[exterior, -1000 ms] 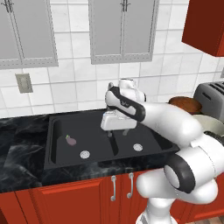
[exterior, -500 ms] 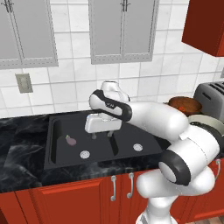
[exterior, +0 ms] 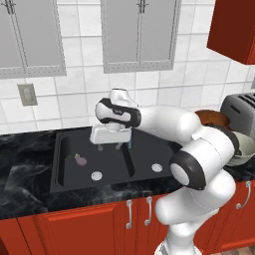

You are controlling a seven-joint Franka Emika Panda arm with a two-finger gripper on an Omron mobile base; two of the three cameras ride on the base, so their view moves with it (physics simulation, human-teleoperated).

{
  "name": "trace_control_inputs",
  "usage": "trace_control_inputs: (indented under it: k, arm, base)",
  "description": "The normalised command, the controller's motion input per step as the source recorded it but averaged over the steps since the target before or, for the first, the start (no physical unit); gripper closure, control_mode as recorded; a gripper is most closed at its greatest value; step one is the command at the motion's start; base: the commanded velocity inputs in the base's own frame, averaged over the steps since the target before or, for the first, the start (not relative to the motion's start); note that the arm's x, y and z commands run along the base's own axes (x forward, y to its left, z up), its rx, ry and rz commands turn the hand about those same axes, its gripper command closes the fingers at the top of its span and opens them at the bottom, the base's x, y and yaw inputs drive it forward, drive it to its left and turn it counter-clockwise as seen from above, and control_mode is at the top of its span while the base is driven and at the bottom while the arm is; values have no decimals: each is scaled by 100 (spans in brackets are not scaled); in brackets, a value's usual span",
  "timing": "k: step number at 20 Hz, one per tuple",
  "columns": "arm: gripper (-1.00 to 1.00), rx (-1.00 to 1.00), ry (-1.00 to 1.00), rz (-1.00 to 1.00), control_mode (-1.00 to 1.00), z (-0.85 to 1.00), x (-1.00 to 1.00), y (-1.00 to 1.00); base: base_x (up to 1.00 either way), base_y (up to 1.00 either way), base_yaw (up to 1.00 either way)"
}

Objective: Pick the eggplants from the sink and place them in one bowl. Place the apple in the other bowl. Then turn off the sink faucet.

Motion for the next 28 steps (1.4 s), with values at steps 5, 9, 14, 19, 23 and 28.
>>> trace_control_inputs:
  k: [5, 9, 14, 19, 23, 28]
  arm:
    - [-100, -2, -20, -5, -100, -4, 9, 14]
    - [-100, -2, -32, 0, -100, -6, 0, 17]
    - [-100, -2, -20, -4, -100, -10, 8, 12]
    - [-100, -2, -2, -9, -100, -19, 27, 17]
    - [-100, -4, 0, -16, -100, -10, 25, 20]
    - [-100, -6, 0, -12, -100, -12, 33, 25]
  base:
    - [0, 0, 0]
    - [0, 0, 0]
    - [0, 0, 0]
    - [0, 0, 0]
    - [0, 0, 0]
    - [0, 0, 0]
